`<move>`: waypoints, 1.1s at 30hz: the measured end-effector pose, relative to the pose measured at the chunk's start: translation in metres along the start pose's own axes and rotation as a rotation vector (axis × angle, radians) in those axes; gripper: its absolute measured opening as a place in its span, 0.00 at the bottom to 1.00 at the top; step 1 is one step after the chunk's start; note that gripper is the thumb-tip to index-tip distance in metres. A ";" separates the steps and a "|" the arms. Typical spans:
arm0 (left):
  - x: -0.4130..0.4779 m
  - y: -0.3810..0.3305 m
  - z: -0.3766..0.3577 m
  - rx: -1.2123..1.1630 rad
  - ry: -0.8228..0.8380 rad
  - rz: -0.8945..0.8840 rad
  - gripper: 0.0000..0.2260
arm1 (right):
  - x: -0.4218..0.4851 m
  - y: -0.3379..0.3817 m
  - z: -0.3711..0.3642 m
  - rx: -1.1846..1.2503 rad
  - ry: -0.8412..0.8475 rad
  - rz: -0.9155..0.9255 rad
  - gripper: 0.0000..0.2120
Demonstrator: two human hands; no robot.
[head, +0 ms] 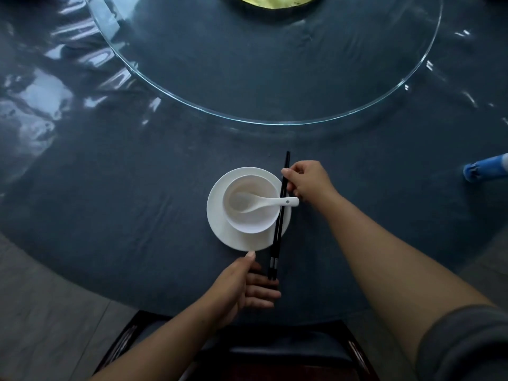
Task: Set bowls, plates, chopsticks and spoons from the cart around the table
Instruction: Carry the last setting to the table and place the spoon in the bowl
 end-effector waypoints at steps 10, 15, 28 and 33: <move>-0.004 0.000 0.005 -0.006 0.019 -0.008 0.22 | 0.000 0.004 -0.007 0.016 0.000 0.012 0.14; -0.008 0.002 0.005 -0.033 -0.004 -0.029 0.22 | -0.002 0.006 -0.007 0.015 -0.021 0.002 0.14; -0.015 -0.008 0.000 -0.040 -0.009 -0.035 0.20 | -0.008 0.007 -0.008 0.018 -0.049 0.023 0.11; -0.015 -0.009 0.001 -0.050 -0.001 -0.037 0.19 | -0.011 0.007 -0.010 0.024 -0.057 0.057 0.11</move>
Point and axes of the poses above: each hand's wrist, its own x-axis towards the middle knuckle, its own z-axis out of the back of the hand, y = z × x, the point moved 1 cm from there along x, towards the middle knuckle, and after that the axes turned 6 degrees about y, right-handed, at the moved point
